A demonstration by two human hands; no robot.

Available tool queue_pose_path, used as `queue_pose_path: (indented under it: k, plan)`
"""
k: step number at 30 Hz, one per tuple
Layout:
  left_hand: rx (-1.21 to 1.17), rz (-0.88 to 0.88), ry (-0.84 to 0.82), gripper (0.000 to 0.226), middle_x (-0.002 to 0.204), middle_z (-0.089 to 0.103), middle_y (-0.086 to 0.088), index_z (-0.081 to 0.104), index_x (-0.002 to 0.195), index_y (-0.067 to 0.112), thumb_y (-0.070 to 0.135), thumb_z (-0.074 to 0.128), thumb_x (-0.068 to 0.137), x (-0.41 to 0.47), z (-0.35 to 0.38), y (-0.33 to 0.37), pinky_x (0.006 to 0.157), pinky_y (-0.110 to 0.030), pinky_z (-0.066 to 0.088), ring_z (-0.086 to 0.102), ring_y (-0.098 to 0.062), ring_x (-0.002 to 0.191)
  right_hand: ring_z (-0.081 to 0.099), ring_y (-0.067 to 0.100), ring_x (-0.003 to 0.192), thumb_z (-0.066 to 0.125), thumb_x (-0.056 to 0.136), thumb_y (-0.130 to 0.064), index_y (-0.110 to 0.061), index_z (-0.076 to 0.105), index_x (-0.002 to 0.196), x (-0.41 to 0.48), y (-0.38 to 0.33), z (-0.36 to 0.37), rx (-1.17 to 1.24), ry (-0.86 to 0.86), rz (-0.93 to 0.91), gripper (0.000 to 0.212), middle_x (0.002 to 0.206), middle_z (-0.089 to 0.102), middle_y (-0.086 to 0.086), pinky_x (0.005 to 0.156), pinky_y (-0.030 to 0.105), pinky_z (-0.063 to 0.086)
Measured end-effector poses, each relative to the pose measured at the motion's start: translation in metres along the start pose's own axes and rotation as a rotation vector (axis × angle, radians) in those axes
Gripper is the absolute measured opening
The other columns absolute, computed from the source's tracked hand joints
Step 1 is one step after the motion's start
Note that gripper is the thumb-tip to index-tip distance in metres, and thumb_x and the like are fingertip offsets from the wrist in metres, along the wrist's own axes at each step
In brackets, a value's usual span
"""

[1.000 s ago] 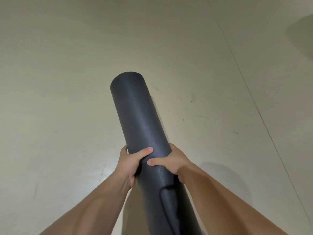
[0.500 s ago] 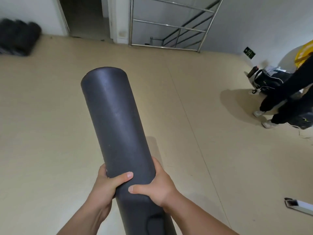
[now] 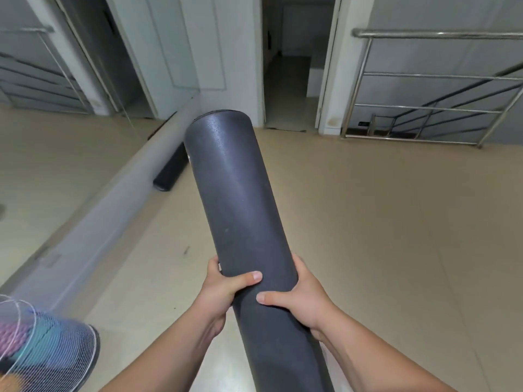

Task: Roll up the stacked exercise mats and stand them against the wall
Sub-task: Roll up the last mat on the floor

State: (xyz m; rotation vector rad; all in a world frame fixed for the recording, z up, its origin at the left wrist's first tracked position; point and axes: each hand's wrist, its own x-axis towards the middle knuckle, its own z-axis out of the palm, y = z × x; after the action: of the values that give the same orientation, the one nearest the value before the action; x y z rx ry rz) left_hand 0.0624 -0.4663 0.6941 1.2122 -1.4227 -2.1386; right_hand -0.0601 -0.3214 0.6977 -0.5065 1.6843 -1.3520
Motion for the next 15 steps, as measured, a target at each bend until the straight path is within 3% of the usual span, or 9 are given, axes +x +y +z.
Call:
queue_pose_path:
  k: [3,6,15]
  plan:
    - [-0.015,0.042,0.059,0.101,0.123,0.07,-0.001,0.046,0.127,0.025,0.026,0.097,0.04,0.058,-0.012,0.039,0.079,-0.039,0.059,0.075,-0.02,0.101,0.074,0.012,0.106,0.097,0.064,-0.02,-0.05,0.057,0.129,0.077,-0.033,0.002,-0.003,-0.077,-0.046,0.082,0.118,0.075,-0.017,0.093,0.043,0.061]
    - [-0.044,0.068,0.13,0.103,0.123,0.07,-0.002,0.047,0.125,0.024,0.025,0.098,0.036,0.121,-0.021,0.079,0.089,-0.044,0.059,0.074,-0.022,0.104,0.074,0.009,0.104,0.095,0.067,-0.017,-0.05,0.057,0.125,0.155,-0.068,0.003,-0.018,-0.143,-0.059,0.077,0.115,0.075,-0.019,0.094,0.042,0.061]
    - [-0.132,0.091,0.227,0.094,0.122,0.069,-0.001,0.044,0.126,0.027,0.017,0.096,0.048,0.281,-0.059,0.183,0.086,-0.042,0.06,0.075,-0.019,0.1,0.073,0.017,0.113,0.092,0.074,-0.006,-0.04,0.055,0.138,0.353,-0.164,0.028,-0.032,-0.306,-0.036,0.081,0.125,0.074,-0.009,0.098,0.045,0.059]
